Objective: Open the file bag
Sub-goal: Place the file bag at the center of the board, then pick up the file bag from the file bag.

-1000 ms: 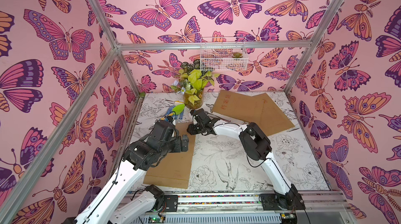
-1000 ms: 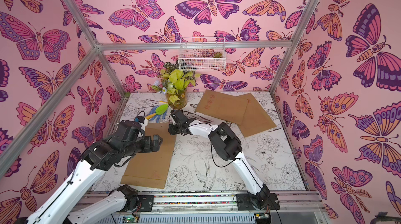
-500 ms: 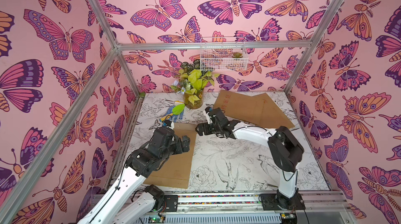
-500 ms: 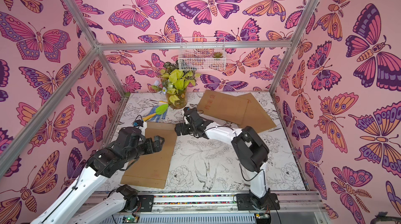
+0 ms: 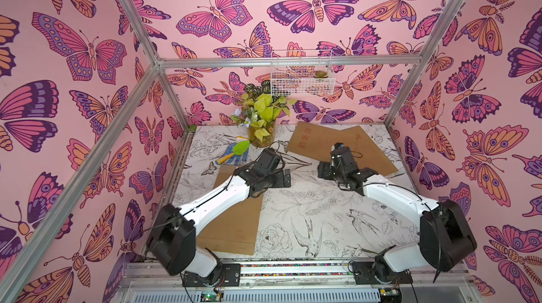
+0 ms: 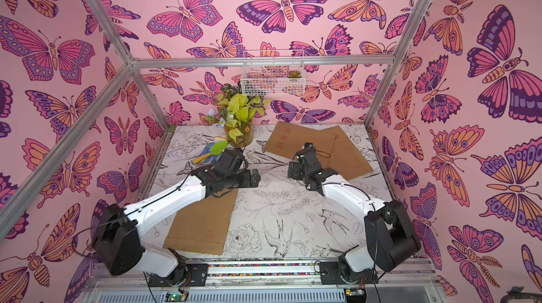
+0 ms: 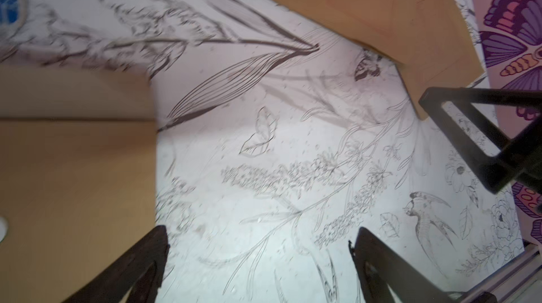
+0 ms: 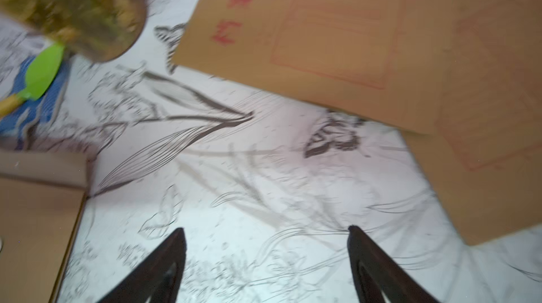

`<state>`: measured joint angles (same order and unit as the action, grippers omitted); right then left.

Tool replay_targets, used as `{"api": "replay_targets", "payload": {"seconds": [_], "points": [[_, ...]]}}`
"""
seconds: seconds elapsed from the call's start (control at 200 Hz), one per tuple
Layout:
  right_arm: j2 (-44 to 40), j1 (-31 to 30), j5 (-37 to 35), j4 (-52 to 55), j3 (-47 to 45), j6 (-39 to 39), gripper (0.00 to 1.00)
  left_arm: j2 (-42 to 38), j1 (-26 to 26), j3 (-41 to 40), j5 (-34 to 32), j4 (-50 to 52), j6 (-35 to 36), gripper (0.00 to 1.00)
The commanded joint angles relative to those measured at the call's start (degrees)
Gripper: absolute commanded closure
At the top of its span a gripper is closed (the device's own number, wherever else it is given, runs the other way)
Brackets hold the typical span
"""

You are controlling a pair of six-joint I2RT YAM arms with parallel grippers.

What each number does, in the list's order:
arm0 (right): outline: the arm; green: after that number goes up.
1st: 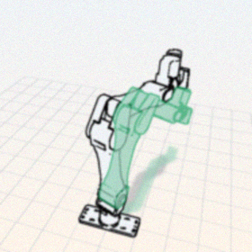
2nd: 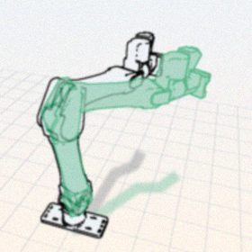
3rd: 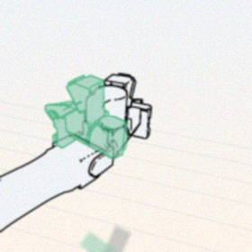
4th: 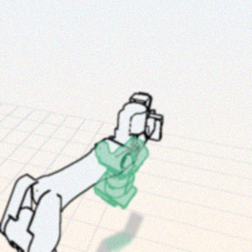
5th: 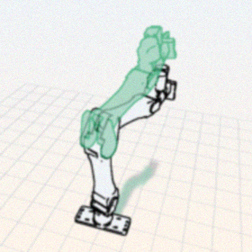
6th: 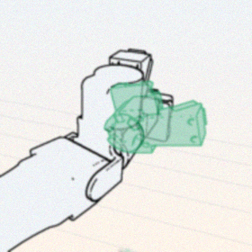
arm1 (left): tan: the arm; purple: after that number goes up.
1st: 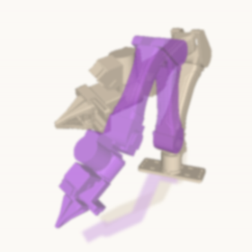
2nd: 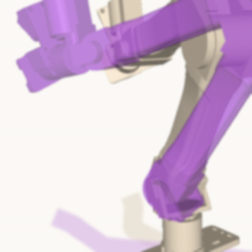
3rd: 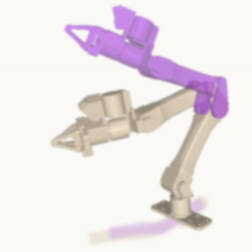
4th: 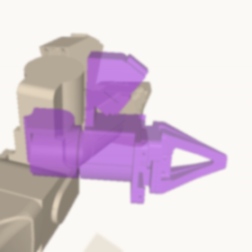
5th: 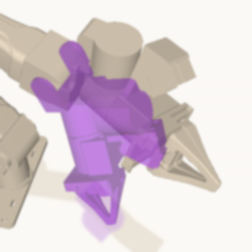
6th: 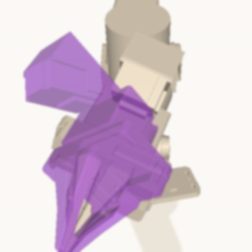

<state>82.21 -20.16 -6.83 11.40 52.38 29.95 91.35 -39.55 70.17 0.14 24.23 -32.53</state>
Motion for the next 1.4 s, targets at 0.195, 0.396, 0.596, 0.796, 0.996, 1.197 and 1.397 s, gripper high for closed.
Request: {"api": "replay_targets", "payload": {"seconds": [0.195, 0.396, 0.596, 0.796, 0.996, 1.197, 1.397], "points": [[0.93, 20.53, 25.97, -2.8, -2.07, 6.83, 0.22, 26.14, -0.89, 28.05, 8.91, -2.35, 8.31, 0.04], [7.39, 26.7, 33.55, -6.77, 0.1, 10.49, 0.27, 40.19, -0.21, 44.31, 10.94, -2.33, 9.0, 0.08], [15.14, 28.76, 36.16, -8.81, 3.65, 12.3, 0.28, 51.43, 1.7, 56.73, 14.27, -2.52, 7.15, 0.08], [21.03, 29.3, 38.5, -11.94, 6.32, 14.19, 0.29, 58.96, 4.18, 64.76, 17.89, -4.16, 4.26, 0.08], [24.96, 29.39, 39.19, -12.73, 8.63, 15.22, 0.3, 64.22, 5.93, 69.82, 21.31, -4.79, 1.04, 0.07], [26.32, 29.62, 38.45, -12.38, 9.47, 15.22, 0.31, 65.14, 6.08, 69.84, 22.02, -3.72, 0.81, 0.07], [28.24, 29.94, 39.37, -13.6, 9.7, 15.83, 0.32, 65.87, 6.08, 69.75, 23.07, -2.66, 0.96, 0.07]]}}
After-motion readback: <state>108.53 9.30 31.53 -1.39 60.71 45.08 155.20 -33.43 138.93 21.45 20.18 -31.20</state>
